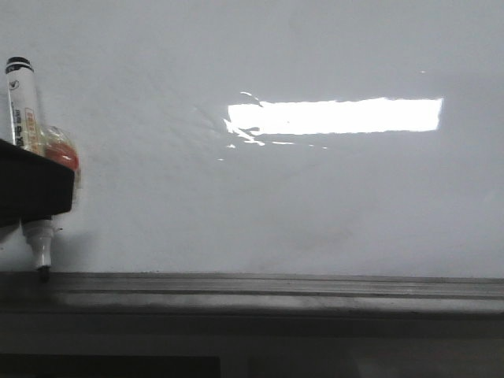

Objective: Write number 6 on whiteboard

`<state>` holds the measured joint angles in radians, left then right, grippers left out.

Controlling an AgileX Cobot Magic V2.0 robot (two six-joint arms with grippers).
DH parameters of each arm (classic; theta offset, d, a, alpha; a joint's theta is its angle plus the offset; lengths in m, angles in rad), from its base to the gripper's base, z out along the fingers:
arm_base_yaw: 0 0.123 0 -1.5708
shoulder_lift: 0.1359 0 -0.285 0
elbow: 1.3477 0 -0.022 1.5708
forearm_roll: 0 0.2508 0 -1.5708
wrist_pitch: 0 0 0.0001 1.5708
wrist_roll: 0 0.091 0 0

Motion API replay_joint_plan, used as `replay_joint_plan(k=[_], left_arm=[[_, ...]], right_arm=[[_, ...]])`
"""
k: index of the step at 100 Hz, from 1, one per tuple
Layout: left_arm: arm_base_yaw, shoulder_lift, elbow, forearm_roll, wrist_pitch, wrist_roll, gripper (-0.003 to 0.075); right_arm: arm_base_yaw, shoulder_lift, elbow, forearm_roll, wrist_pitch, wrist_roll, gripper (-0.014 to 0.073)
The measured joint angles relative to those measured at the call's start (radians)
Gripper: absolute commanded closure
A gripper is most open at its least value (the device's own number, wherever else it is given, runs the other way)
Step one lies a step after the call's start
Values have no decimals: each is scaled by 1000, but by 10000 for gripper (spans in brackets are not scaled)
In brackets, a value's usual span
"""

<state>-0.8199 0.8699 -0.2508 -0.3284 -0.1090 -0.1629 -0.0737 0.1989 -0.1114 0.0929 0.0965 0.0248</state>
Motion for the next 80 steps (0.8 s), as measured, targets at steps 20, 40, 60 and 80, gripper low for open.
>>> replay_joint_plan(k=[20,40,60,80], left_arm=[[0,54,-11,-30,-38,0,299],[-2,62,-11,-39,-54,-2,299],[-2,62,-11,-39,-56,-2,299],[-2,64,-11,-39,-79,-2,353]], right_arm=[[16,0,0,0,-50,0,657],[18,0,0,0,-52,0,657],[18,0,0,0,-52,0,657],[18,0,0,0,-52,0,657]])
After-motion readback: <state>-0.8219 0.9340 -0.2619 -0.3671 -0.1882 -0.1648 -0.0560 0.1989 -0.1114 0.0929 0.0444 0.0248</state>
